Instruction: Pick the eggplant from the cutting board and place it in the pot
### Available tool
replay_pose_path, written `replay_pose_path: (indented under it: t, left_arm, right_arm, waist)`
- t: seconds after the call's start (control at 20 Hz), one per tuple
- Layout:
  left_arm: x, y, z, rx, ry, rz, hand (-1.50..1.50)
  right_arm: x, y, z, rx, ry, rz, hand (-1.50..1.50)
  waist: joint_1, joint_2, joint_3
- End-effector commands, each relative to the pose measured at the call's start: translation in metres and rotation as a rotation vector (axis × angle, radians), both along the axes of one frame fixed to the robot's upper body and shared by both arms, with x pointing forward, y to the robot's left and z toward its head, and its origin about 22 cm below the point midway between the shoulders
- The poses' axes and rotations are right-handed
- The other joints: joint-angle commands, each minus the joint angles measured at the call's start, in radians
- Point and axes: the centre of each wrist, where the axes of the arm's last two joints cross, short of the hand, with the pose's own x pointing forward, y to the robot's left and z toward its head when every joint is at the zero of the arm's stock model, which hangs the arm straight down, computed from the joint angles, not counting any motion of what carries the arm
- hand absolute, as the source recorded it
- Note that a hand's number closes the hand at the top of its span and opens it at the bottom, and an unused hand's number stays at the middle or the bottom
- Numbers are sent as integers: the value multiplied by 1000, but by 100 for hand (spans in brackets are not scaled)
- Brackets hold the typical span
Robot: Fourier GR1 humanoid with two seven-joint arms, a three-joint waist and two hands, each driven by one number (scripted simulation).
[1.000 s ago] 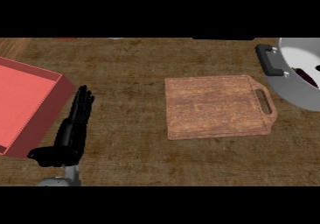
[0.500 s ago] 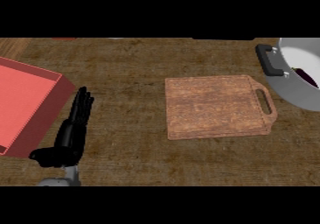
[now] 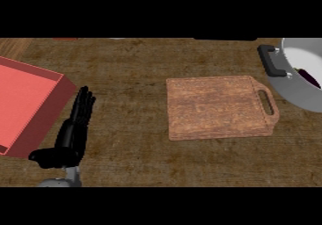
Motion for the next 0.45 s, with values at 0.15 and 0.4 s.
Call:
replay_pose_path:
  t: [0.15,0.4]
  left_arm:
    - [7,7,1,7,3,13,0]
    - [-1,8,8,-13,9,9,0]
  right_arm:
    - [-29,-15,-10,25,-76,-80,-150]
    - [-51,-38,17,14,-86,-133,-150]
  waist:
    - [-11,-2,0]
    - [-1,-1,2]
